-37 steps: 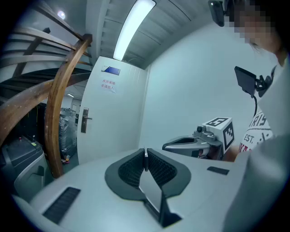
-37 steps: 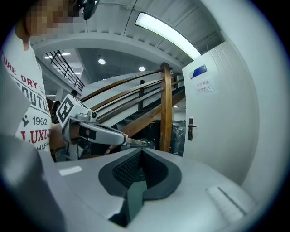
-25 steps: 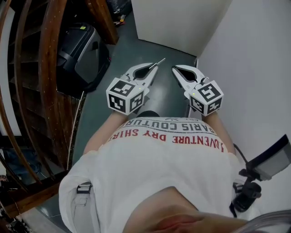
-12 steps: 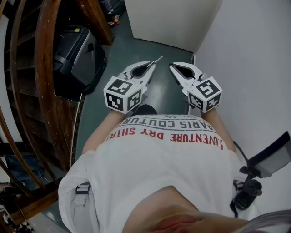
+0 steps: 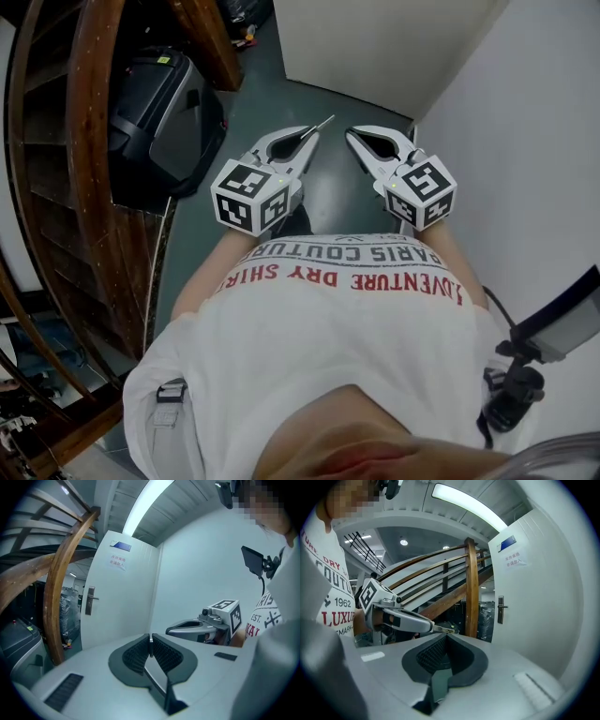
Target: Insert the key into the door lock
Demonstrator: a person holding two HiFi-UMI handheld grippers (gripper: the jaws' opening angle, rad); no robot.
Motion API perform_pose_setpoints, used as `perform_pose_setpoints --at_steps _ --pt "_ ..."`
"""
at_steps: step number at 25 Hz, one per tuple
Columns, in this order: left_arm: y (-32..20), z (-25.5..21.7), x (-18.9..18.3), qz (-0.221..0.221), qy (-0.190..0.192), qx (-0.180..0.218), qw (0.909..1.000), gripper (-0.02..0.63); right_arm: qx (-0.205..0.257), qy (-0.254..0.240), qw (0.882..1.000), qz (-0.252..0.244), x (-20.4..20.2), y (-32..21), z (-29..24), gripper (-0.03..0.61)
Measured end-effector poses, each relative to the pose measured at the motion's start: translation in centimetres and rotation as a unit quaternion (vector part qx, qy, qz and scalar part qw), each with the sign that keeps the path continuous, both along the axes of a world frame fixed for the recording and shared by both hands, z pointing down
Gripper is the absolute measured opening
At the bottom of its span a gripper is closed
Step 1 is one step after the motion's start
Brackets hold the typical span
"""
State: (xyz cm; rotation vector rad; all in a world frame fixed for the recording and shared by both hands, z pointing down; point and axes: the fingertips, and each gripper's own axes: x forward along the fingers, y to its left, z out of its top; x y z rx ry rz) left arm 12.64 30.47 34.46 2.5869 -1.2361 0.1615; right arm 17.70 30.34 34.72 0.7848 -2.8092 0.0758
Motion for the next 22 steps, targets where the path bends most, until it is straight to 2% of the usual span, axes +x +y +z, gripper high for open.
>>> perform_pose_setpoints --at_steps 4,9,14,17,22 --pt "-8.7 1.0 -3.5 -0.006 0.004 -0.016 0.9998 0.023 -0.009 0.002 1.000 -0.005 -3.5 -8.6 0.6 0.002" --pt "-22.0 2.2 -8.9 -0.001 0.001 -0.037 0.9993 0.023 -0.034 -0.018 0.999 0.008 -8.2 -21.7 1.7 0.002" --pt "-34.9 0.4 -14.6 0.011 0.000 -0.027 0.9996 0.023 -0.027 -0.022 0.999 0.036 -12.8 -34.1 0.7 0.002" --pt "-40.0 -0.9 -16.8 0.018 -0.004 -0.011 0.9998 0.023 -0.006 -0.022 0.998 0.055 -14.1 -38.8 -0.3 0.002" --pt "-44.8 -1.8 -17.7 0.034 -0.003 0.003 0.9994 0.023 0.009 -0.015 0.997 0.078 -14.2 -43.2 -0.8 0.003"
